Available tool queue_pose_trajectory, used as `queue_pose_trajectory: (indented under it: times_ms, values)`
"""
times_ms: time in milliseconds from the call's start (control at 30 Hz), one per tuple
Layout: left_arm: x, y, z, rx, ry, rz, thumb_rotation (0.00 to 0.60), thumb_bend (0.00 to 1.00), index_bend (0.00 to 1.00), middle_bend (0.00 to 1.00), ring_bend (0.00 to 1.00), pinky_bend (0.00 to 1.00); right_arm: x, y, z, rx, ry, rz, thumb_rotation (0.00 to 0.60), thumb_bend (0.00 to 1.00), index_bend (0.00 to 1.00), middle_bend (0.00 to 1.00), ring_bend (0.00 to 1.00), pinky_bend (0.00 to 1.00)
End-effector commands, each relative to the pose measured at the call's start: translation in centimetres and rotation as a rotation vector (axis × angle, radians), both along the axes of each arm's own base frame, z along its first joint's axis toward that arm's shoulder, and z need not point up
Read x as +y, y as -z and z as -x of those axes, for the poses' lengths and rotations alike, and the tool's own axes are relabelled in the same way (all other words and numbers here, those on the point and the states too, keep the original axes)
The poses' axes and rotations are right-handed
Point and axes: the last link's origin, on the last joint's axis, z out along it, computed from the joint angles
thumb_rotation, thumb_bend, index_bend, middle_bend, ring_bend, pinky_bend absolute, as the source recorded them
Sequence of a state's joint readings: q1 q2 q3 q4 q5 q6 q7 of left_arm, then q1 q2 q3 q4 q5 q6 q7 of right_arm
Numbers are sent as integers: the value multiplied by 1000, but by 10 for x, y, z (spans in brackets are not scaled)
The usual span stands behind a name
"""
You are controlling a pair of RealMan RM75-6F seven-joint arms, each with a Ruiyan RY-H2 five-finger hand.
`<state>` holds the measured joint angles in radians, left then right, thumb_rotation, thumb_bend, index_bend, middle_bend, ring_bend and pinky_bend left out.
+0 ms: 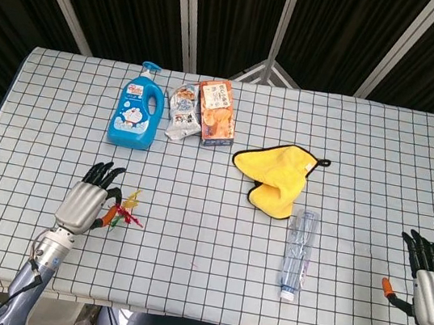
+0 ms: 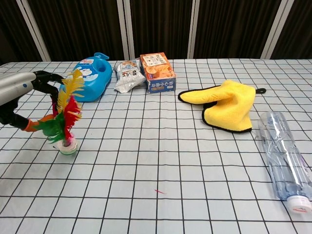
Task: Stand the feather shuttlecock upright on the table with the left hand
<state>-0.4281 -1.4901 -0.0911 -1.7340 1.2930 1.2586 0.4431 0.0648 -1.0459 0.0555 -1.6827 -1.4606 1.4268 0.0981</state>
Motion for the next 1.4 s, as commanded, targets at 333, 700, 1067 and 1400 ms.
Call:
queue_pose_trajectory:
  times_ms: [333, 700, 1067, 1400]
  values:
    - [-2, 4, 10, 2, -29, 13, 600, 620, 580, 97, 0, 0, 0, 0, 0, 3, 1, 1, 600, 394, 0, 0, 0, 0]
    - [-17, -6, 27, -31, -74, 21, 600, 443, 416, 29, 0, 0, 0, 0, 0, 6, 0, 3, 600, 393, 0, 0, 0, 0]
    - [-35, -54, 34, -123, -20, -58, 600, 139, 0, 0, 0, 0, 1, 0, 0, 11, -4, 1, 600, 394, 0, 0, 0, 0]
    - [-89, -115, 94, 91, 12, -192, 600, 130, 0, 0, 0, 0, 1, 0, 0, 26, -9, -1, 600, 393, 0, 0, 0, 0]
